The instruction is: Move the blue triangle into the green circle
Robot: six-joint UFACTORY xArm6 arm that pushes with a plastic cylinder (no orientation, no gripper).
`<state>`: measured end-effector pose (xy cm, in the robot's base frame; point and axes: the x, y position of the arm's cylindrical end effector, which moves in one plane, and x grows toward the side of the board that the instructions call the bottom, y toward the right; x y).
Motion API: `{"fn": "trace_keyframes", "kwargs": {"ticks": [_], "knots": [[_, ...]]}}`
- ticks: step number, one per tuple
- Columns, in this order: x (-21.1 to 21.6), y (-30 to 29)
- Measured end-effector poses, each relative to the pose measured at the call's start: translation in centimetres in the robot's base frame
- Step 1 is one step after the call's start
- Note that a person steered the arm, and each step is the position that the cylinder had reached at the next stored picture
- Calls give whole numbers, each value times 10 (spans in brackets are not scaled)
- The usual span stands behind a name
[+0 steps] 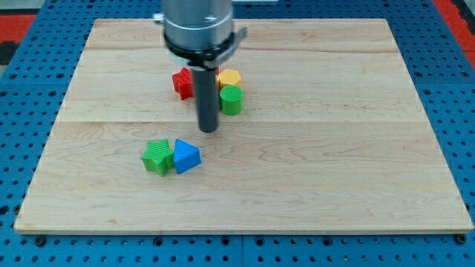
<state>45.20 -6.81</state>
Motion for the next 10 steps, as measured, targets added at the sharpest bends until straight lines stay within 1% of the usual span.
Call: {"fn": "trace_keyframes", "kwargs": {"ticks": [1, 2, 3, 4, 5, 6, 7, 8, 9, 10], "knots": [[-8, -61], [24, -121], [83, -112], [96, -64], [82, -16], [58, 25], [32, 44], [45, 59], [35, 41], [12, 41]]}}
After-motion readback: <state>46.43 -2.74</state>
